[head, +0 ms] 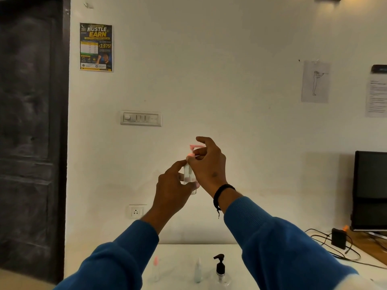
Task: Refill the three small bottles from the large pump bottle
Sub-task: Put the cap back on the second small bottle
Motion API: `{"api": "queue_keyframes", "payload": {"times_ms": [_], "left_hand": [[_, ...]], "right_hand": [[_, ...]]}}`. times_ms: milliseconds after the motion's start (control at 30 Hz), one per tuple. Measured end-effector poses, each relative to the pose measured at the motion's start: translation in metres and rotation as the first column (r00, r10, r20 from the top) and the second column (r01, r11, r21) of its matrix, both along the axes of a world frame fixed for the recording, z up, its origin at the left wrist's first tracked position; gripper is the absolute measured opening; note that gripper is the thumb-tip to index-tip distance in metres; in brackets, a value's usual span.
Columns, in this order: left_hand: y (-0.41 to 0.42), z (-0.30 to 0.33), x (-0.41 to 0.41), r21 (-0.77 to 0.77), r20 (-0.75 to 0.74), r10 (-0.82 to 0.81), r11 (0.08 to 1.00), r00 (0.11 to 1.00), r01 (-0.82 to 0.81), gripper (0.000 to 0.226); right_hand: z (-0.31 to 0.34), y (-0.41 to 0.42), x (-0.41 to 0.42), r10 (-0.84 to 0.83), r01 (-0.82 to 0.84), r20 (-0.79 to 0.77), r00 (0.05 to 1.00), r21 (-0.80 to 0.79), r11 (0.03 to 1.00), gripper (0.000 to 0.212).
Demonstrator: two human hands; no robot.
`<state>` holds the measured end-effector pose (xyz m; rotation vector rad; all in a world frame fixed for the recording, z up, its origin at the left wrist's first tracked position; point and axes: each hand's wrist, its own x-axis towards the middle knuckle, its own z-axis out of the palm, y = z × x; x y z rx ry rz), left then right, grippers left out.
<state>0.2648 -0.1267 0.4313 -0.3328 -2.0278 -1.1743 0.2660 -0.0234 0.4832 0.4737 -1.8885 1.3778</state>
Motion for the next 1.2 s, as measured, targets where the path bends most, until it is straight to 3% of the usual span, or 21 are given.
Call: {"api": "queue_keyframes", "payload": {"times_ms": [100,400,1200], "left_hand": [[0.0001,-0.0012,-0.0008,-0.002,0.000,0.001,1.000,1.000,-0.001,0.062],[0.0002,-0.0013,-0.0049,-0.013,-0.012,0.002,1.000,1.000,-0.002,0.063],[0.0023,-0.0028,-0.0060,-0.008,-0.021,0.008,1.000,1.000,-0.008,0.059]], "right_hand": [[-0.0008,0.0010,-0.0015,0.002,-0.002,0.004,1.000,-0.011,1.000,0.056],[-0.0046,0.0010,-0.0032,-0.010,0.010,-0.040,0.999,0.010,1.000,0.040],[-0.0073,0.0020,-0.0069,-0.023,0.025,-0.059,0.998,0.035,0.999,0.037]]}}
